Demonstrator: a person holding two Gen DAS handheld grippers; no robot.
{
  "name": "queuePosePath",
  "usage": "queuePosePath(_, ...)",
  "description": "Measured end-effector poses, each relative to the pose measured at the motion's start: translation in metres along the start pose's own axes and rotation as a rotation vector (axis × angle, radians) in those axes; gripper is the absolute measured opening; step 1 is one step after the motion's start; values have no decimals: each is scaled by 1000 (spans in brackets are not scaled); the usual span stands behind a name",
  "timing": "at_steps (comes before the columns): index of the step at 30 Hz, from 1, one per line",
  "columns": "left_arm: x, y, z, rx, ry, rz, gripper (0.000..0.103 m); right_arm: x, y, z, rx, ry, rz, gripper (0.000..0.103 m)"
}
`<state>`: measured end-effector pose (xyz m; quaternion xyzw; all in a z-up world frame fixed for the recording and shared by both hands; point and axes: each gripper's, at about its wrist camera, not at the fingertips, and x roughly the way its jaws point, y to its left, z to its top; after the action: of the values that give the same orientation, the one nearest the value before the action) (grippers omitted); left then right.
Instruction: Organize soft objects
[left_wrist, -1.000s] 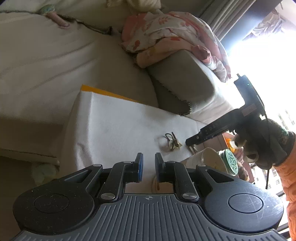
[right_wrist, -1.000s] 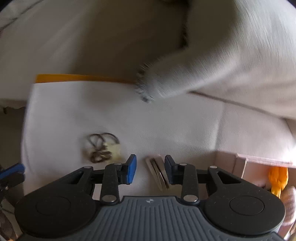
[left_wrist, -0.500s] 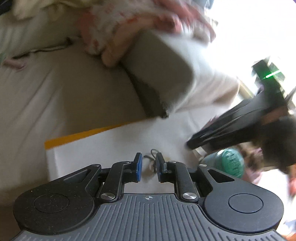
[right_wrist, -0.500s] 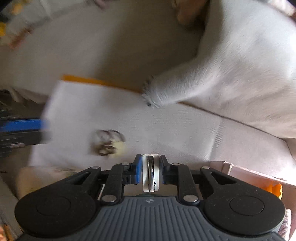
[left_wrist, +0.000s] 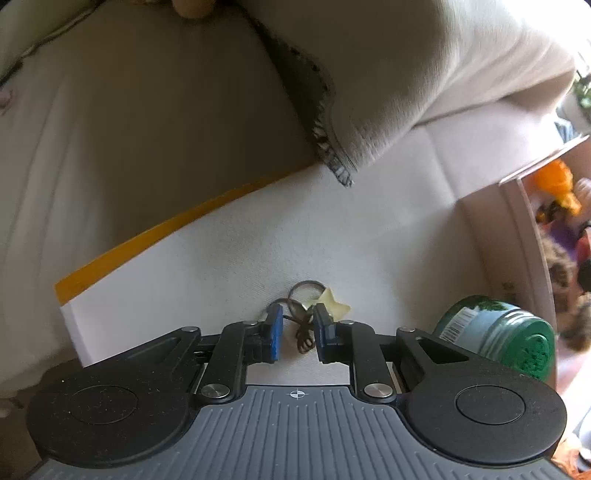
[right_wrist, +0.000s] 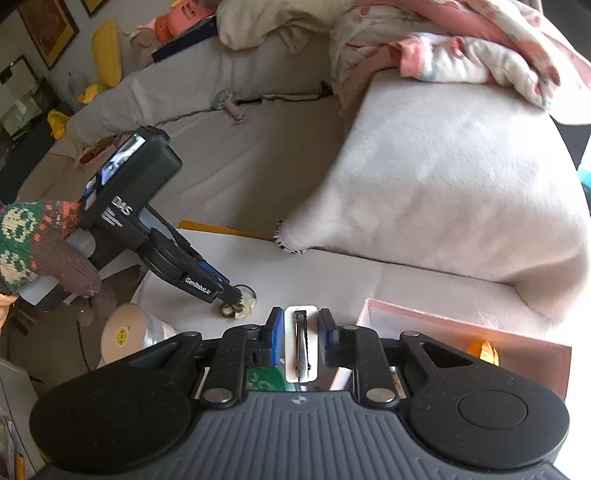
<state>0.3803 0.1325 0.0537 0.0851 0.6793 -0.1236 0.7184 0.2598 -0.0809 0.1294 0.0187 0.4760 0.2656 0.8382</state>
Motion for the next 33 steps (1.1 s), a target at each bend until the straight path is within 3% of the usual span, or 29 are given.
queuePosePath(3, 6, -13, 4, 27, 35, -24, 19, 6, -8, -7, 9, -24, 3, 19)
queuePosePath(6, 8, -27, 9, 78, 46, 30, 16, -2, -13, -13, 12, -59, 4, 19)
queuePosePath(10, 9, -41, 9, 122, 56, 42, 14, -15, -14, -16, 7, -99, -7, 19)
queuePosePath(17, 12, -63, -2, 152, 62, -8, 14, -31, -7, -19, -19, -144, -10, 19)
queuePosePath(19, 10, -65, -4, 157, 29, 25, 16, -34, -5, -20, -20, -155, -14, 19)
queuePosePath(21, 10, -70, -8, 161, -1, 81, 28, -38, -4, -22, -17, -165, -15, 19)
queuePosePath(22, 9, -71, -9, 146, -7, 96, 28, -41, -3, -23, -13, -169, -11, 19)
queuePosePath(23, 9, -71, -11, 138, -13, 101, 28, -44, -2, -25, -11, -171, -8, 19)
queuePosePath(26, 7, -81, -26, 173, -12, 87, 11, -55, 5, -36, -24, -178, 8, 19)
queuePosePath(33, 4, -93, -69, 211, 36, 57, 11, -67, 27, -76, -90, -192, 26, 19)
